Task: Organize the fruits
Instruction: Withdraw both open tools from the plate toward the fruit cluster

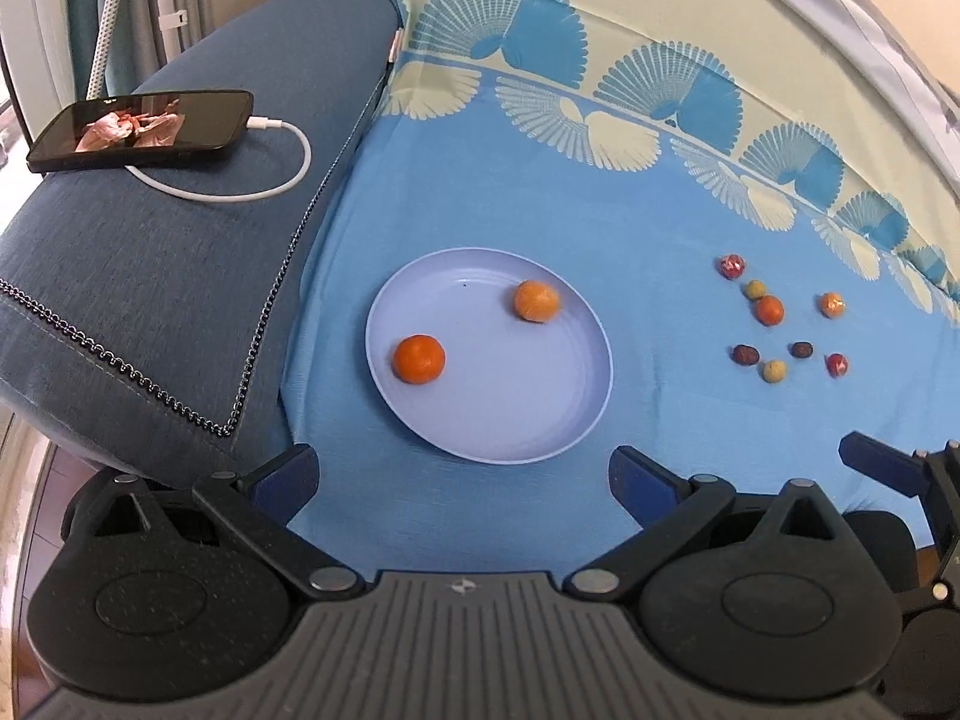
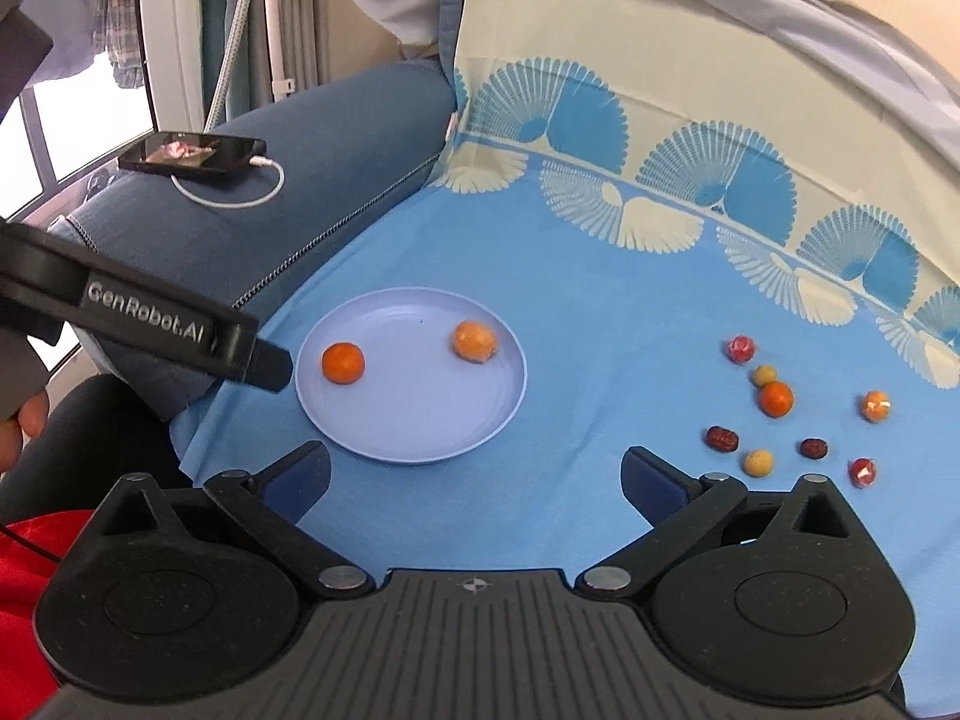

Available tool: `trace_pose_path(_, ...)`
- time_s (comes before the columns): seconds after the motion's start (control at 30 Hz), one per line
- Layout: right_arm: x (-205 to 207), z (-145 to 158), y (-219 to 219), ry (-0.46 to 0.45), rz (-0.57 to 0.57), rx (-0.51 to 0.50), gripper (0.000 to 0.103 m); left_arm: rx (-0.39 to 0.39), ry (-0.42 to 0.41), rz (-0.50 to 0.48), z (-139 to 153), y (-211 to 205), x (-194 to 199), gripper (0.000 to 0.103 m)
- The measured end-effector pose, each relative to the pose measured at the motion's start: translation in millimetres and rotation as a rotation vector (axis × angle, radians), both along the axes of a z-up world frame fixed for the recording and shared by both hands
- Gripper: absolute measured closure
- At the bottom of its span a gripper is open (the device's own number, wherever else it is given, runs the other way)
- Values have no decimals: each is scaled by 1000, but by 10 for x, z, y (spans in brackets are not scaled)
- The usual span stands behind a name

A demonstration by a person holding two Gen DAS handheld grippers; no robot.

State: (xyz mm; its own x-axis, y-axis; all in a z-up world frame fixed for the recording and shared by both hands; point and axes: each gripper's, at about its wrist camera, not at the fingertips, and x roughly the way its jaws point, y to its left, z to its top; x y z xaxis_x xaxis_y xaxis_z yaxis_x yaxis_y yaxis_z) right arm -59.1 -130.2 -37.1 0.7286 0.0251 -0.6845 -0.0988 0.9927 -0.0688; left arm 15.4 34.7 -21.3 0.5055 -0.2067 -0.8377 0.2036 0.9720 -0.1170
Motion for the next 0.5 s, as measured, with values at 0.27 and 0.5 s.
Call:
trace_pose_path(0.27,-88,37,-41,-20,-15,15,1,8,-31,-24,82,-77,-93,0)
trace_pose_path(0.5,-95,31,-70,-17,-31,34,1,12,-30,-25,88,-90,-105,0)
